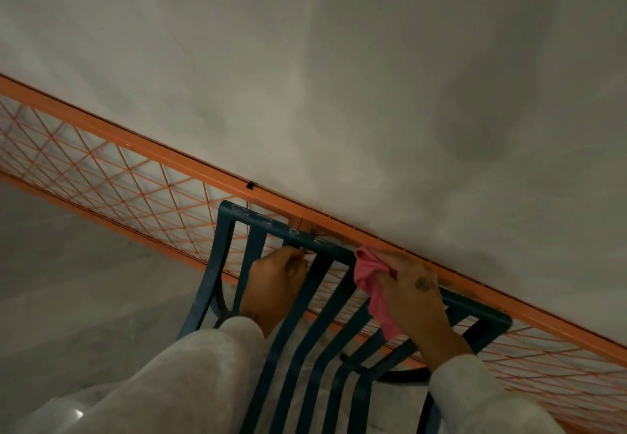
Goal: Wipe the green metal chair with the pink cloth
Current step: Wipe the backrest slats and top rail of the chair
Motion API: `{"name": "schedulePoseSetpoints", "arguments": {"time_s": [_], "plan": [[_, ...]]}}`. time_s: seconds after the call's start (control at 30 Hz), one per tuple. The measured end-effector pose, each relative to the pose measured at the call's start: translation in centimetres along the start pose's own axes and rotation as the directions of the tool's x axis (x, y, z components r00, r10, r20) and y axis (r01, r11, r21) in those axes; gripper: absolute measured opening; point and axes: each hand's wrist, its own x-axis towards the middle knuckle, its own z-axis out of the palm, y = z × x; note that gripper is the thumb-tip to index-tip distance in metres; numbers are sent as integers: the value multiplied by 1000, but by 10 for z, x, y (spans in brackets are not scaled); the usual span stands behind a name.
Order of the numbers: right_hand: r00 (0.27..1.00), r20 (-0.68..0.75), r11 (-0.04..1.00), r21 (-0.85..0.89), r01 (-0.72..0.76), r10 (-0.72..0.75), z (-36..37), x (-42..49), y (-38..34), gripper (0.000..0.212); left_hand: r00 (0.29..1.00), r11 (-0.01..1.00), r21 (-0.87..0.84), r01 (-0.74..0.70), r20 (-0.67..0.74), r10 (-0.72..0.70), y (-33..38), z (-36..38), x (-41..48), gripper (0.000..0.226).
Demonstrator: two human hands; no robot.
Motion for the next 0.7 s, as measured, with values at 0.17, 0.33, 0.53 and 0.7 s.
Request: {"name": "schedulePoseSetpoints", "arguments": {"time_s": [0.17,0.33,0.53,0.7], "plan": [[998,57,997,68,38,-42,12,11,-30,36,966,976,-70,205,-147,-213,-17,-8,1,27],[993,118,999,31,30,-33,31,32,-68,24,994,992,-75,106,7,-106,-19,-9,8,19],[969,199,978,-119,171,-145,38,23,-79,26,990,993,-28,119,75,-116,-30,-12,20,19],[982,120,952,-252,174,-148,15,10,-46,39,990,995,-22,98,105,-95,-36,-14,22,18]]}}
